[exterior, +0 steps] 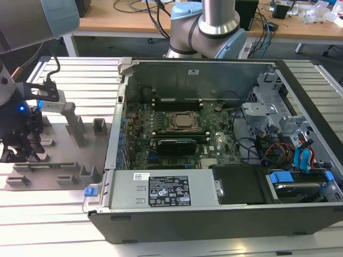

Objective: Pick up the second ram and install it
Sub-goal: 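Pick up the second ram and move it above second insertion slot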

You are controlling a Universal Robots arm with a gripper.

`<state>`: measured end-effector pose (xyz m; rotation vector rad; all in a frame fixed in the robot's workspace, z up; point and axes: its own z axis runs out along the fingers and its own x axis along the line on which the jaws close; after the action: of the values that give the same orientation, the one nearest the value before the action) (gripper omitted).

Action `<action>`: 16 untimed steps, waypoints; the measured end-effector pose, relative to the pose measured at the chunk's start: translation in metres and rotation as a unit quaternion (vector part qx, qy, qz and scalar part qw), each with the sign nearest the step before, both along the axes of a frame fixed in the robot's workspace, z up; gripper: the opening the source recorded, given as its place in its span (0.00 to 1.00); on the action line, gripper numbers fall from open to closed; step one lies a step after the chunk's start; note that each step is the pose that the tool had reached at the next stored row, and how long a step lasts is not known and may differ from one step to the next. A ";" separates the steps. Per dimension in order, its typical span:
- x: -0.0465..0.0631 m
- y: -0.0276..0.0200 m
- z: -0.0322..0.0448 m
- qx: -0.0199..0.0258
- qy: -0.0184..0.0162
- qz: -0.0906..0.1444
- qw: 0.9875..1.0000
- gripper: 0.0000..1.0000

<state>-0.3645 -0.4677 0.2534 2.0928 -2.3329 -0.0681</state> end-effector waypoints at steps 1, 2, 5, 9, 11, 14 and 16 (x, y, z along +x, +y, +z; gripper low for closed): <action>0.000 0.0000 -0.0009 0.000 0.000 0.000 1.000 0.30; 0.000 0.0000 -0.0015 0.000 0.000 0.000 1.000 0.30; 0.000 0.0000 -0.0041 0.000 0.000 0.000 1.000 0.30; 0.000 0.0000 -0.0128 0.000 0.000 0.000 1.000 0.30; 0.000 0.0000 -0.0188 0.000 0.000 0.001 1.000 0.30; 0.000 0.0006 -0.0304 -0.002 0.000 0.029 1.000 0.30; 0.000 0.0069 -0.0357 -0.001 0.000 0.041 0.999 0.30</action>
<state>-0.3644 -0.4608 0.2177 2.1848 -2.2418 -0.0640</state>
